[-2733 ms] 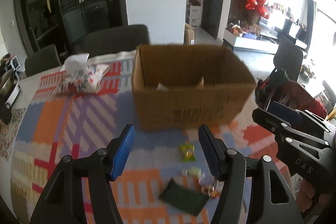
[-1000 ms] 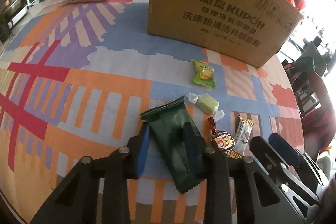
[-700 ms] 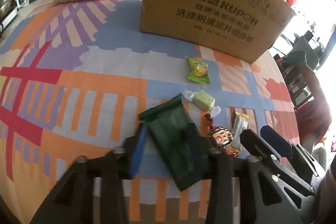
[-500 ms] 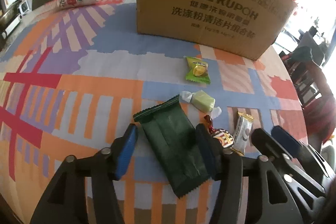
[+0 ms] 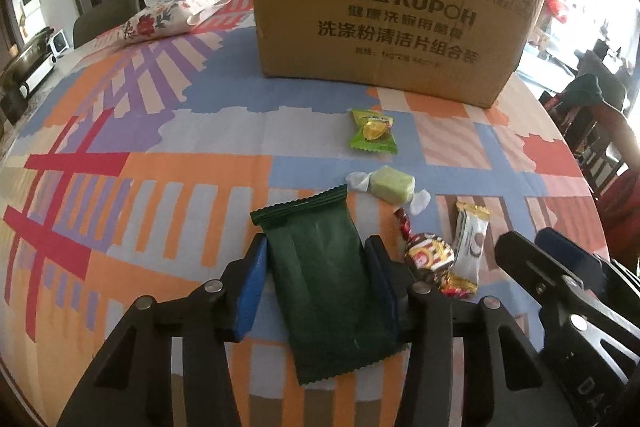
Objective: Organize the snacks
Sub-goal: 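Grasp the dark green packet with the left tool while the right tool grasps the white-gold bar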
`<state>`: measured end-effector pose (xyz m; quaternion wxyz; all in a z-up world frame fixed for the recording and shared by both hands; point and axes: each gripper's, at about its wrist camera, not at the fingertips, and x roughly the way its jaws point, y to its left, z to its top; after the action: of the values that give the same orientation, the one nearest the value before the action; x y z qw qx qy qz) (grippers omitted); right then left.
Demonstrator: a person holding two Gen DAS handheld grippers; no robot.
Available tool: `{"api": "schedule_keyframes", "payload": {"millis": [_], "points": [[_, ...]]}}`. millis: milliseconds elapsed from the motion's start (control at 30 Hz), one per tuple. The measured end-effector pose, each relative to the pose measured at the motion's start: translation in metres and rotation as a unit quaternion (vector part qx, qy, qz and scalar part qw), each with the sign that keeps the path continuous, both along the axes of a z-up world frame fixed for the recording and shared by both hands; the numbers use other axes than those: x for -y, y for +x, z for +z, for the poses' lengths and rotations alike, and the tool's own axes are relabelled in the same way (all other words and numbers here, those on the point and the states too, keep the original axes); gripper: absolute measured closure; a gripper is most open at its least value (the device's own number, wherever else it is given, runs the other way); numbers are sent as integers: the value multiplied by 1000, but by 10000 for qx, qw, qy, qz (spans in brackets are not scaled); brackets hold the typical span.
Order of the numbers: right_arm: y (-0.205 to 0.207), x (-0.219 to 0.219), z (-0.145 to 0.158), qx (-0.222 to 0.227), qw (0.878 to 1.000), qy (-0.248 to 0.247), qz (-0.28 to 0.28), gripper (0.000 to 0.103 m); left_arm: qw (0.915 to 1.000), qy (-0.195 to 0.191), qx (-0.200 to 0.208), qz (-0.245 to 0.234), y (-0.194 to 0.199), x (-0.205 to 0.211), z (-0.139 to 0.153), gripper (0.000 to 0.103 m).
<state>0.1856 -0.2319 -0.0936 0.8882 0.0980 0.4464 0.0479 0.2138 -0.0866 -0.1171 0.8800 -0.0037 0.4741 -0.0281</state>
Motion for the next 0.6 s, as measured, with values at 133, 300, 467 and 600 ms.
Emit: {"api": "schedule_keyframes", "payload": {"millis": [133,300,467,600], "points": [[-2,-11,-1,3,9998,-99,157,58,9998,-189,37,-17,-5,-15,2,56],[1,-20,-5,-34,9997,-148,216,58,9995,-244,218,-4,-11,-28,12,56],[7,-26,-10,-101,9994,-259,180,58,9989,-387,253,-27,-13,-33,17,56],[12,-31,-14,-175,9990,-377,140,63,9986,-493,197,-33,-11,-36,17,56]]}}
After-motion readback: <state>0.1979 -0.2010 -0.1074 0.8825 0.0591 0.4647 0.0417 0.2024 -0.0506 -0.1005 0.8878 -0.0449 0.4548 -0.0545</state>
